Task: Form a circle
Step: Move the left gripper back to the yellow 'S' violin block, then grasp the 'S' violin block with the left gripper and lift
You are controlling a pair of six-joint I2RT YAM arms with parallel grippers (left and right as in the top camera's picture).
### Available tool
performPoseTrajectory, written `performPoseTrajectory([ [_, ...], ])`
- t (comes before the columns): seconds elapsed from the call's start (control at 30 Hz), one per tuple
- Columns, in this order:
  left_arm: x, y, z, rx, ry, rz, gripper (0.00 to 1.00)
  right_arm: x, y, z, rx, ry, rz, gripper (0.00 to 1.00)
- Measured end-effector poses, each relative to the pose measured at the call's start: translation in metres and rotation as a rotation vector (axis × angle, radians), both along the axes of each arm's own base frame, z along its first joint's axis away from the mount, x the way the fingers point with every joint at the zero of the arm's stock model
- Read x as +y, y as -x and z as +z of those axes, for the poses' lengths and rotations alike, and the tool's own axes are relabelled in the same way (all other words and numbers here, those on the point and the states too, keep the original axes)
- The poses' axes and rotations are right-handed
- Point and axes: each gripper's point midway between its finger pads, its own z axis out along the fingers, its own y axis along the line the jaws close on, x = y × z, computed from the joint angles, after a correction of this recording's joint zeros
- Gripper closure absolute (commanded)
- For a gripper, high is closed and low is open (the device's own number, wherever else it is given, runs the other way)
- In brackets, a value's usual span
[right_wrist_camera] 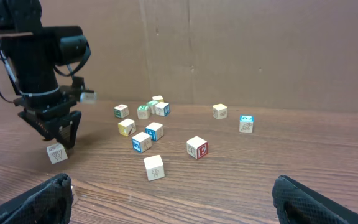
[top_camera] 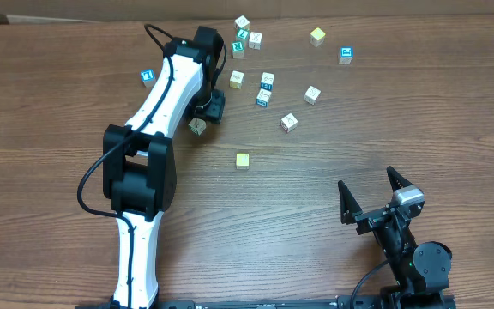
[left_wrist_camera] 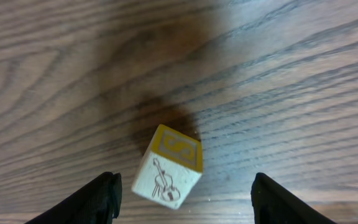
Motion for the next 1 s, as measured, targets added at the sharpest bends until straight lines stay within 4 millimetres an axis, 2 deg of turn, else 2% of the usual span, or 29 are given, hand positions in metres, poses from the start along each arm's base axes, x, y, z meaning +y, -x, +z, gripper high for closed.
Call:
performPoseTrajectory([
  [0.23, 0.002, 0.001, -0.013, -0.001, -0.007, 0.001, 0.39, 0.000, 0.000, 0.000, 0.000, 0.000, 0.000, 0.00],
  [0.3, 0.003, 0.003, -0.015, 0.005, -0.013, 0.002, 0.43, 0.000, 0.000, 0.000, 0.000, 0.000, -0.001, 0.00],
  [0.33, 0.004, 0.003, -0.016, 0.007, -0.015, 0.000, 0.51, 0.000, 0.000, 0.000, 0.000, 0.000, 0.000, 0.00],
  [0.37, 0.005, 0.006, -0.018, 0.016, -0.020, -0.005, 0.53, 0.000, 0.000, 0.000, 0.000, 0.000, 0.000, 0.00],
  [0.8, 0.005, 0.005, -0.019, 0.014, -0.024, -0.017, 0.68, 0.000, 0.000, 0.000, -0.001, 0.000, 0.000, 0.00],
  [1.0, 0.005, 0.006, -0.019, 0.017, -0.021, -0.016, 0.69, 0.000, 0.000, 0.000, 0.000, 0.000, 0.000, 0.00],
])
